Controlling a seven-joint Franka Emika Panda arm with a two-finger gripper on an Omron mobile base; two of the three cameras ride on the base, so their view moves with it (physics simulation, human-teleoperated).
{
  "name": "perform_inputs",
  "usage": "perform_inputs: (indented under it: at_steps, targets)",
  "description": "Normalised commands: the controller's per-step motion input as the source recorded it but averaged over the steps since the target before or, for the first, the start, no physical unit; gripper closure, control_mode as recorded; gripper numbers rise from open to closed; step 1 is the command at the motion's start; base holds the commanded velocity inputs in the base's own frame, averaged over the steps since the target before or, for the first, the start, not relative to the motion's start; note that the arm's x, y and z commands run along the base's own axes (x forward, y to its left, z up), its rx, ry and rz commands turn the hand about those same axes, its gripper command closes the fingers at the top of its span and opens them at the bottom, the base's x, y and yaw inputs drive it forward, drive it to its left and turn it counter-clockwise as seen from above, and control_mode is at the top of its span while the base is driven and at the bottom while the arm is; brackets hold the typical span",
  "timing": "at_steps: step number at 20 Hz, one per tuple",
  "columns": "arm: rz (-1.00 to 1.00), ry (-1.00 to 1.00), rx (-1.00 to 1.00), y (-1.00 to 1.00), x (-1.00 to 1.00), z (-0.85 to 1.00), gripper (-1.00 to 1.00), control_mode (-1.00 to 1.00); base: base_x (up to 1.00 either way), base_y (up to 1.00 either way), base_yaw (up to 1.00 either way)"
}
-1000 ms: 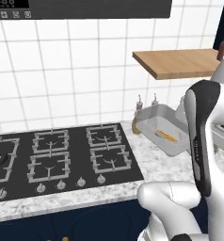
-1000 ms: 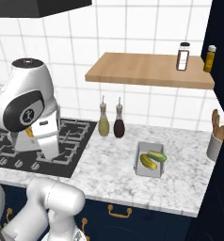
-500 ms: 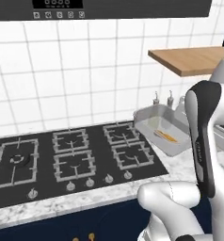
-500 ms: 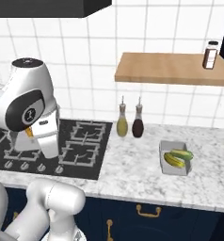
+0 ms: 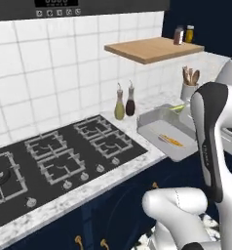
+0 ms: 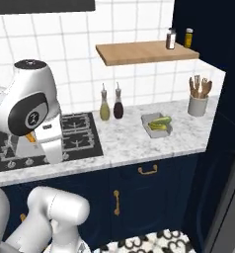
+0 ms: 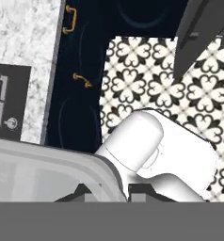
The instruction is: Take the meat container that has the shrimp and place it on the second highest rack of the freezer. Then take the vegetable container that has the cucumber and corn and place it on the highest rack of the freezer.
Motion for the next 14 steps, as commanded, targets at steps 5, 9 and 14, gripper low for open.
perform_inputs:
  at_steps: [5,9,14]
  targets:
    - [0.0,0.0,0.0,0.0,0.0,0.0,1.0,1.0,-1.0,0.27,-0.71]
    - [0.0,0.0,0.0,0.0,0.0,0.0,1.0,1.0,-0.97,0.03,-0.66]
    - [0.0,0.0,0.0,0.0,0.0,0.0,1.0,1.0,-0.36,0.0,-0.76]
